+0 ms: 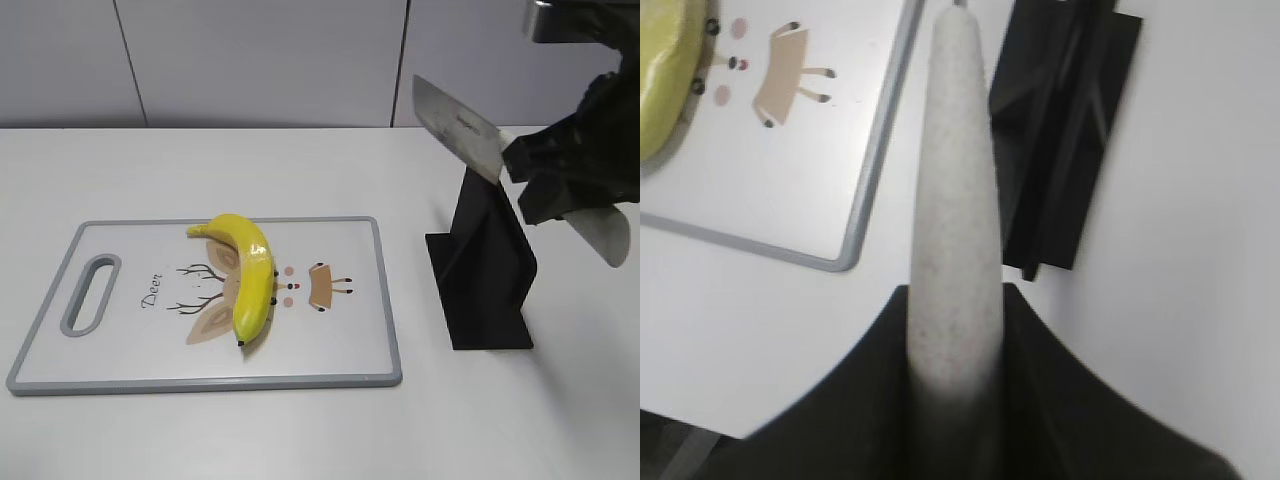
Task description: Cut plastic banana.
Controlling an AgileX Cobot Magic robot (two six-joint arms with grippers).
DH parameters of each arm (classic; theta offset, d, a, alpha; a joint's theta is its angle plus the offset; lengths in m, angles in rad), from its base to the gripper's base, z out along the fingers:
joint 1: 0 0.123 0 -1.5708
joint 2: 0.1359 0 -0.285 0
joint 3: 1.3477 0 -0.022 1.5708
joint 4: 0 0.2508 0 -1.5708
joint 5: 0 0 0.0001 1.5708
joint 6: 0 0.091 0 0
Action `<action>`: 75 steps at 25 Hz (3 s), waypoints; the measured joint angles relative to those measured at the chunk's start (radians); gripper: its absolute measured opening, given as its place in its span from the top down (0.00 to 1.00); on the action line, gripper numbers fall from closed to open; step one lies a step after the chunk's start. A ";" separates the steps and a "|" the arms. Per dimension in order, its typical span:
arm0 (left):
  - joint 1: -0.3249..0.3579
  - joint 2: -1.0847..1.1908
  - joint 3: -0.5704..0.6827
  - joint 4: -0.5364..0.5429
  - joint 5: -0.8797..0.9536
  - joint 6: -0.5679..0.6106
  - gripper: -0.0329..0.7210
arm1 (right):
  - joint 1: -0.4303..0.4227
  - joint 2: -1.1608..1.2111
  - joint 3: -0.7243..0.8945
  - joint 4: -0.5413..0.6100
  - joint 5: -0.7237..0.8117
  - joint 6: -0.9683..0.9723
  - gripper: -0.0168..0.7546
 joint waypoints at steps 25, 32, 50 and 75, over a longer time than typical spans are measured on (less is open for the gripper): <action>0.000 -0.626 0.157 0.086 -0.121 0.000 0.17 | 0.000 -0.120 0.192 -0.108 -0.078 0.247 0.77; 0.000 -0.626 0.178 0.009 -0.177 0.000 0.20 | 0.000 -0.120 0.192 -0.099 -0.091 0.248 0.77; 0.000 -0.626 0.163 0.015 0.043 0.000 0.25 | 0.000 -0.027 0.193 -0.097 -0.113 0.248 0.77; 0.000 -0.626 0.165 0.015 0.043 0.000 0.27 | 0.000 -0.039 0.193 -0.066 -0.156 0.131 0.14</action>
